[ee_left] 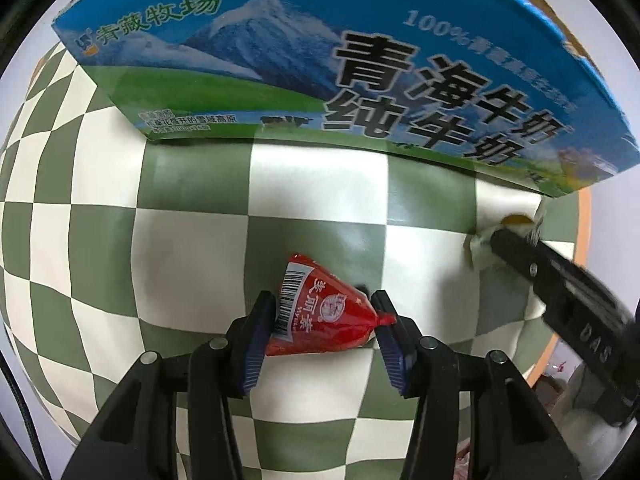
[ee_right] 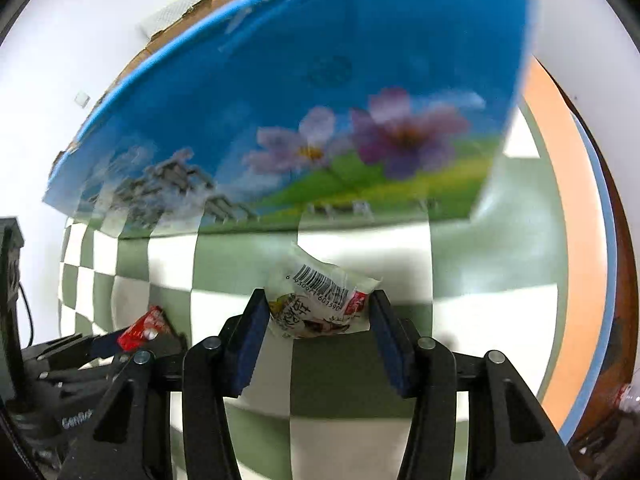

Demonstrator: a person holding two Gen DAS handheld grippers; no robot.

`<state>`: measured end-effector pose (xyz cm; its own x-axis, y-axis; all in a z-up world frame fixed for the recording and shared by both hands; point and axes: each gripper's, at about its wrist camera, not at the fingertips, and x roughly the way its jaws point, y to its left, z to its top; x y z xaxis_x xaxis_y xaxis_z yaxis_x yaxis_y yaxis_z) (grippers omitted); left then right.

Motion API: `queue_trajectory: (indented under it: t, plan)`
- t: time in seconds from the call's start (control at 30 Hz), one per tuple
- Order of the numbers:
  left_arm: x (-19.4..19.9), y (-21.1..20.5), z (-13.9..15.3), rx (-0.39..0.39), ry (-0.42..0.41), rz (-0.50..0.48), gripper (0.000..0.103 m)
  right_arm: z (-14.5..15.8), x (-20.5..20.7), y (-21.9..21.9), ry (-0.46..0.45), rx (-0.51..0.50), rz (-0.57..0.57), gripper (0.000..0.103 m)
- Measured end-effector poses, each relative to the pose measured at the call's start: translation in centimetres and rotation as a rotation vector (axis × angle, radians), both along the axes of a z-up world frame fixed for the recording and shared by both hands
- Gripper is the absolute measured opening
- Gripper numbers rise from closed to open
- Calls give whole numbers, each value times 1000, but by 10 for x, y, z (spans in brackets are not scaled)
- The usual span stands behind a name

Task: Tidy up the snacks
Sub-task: 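Carry both packets into the box and open both tools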

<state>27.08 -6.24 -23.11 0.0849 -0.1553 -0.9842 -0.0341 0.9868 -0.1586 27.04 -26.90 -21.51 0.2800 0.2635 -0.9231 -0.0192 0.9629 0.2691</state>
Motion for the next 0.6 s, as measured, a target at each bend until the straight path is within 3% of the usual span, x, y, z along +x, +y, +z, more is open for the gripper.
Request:
queue_trajectory:
  t: [0.23, 0.4, 0.6]
  plan:
    - [-18, -30, 46, -61, -59, -38, 46, 37, -40, -2, -46, 82, -18, 54]
    - [-9, -39, 114, -152, -160, -59, 46, 88, -43, -9, -132, 145, -27, 54]
    - [31, -29, 187, -163, -289, -96, 46, 151, -15, -16, -254, 176, -29, 54]
